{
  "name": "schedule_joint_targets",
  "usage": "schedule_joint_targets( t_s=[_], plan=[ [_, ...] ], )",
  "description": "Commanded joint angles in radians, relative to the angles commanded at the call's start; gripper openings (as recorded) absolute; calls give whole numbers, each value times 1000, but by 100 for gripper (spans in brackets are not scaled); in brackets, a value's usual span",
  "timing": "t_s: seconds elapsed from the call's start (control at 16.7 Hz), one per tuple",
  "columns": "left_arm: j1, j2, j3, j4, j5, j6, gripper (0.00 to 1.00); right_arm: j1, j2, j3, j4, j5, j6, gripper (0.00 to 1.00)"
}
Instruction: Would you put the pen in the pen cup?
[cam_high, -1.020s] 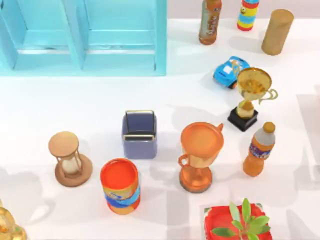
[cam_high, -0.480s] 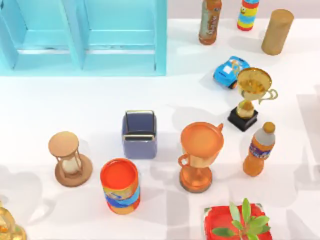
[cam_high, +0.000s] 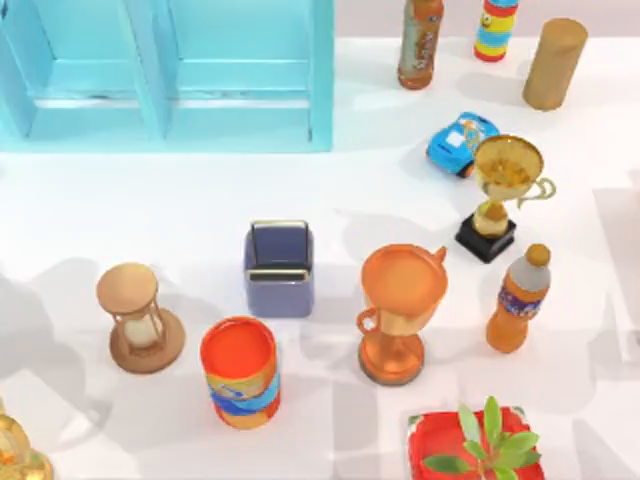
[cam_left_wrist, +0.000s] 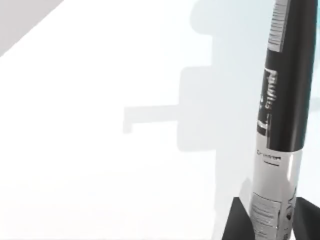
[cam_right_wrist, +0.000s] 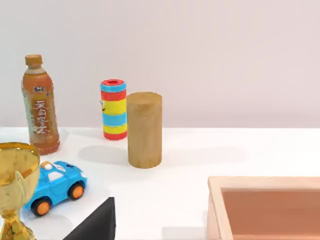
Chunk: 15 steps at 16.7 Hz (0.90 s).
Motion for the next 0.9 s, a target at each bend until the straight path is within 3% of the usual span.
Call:
schedule_joint_targets(
  t_s=[0.6, 0.9],
  plan=[
    [-881, 195, -49, 297, -901, -262, 0, 0, 0, 0, 0, 0, 0, 100],
    [-1232, 283, -50, 401, -1349, -407, 0, 0, 0, 0, 0, 0, 0, 100]
  ],
)
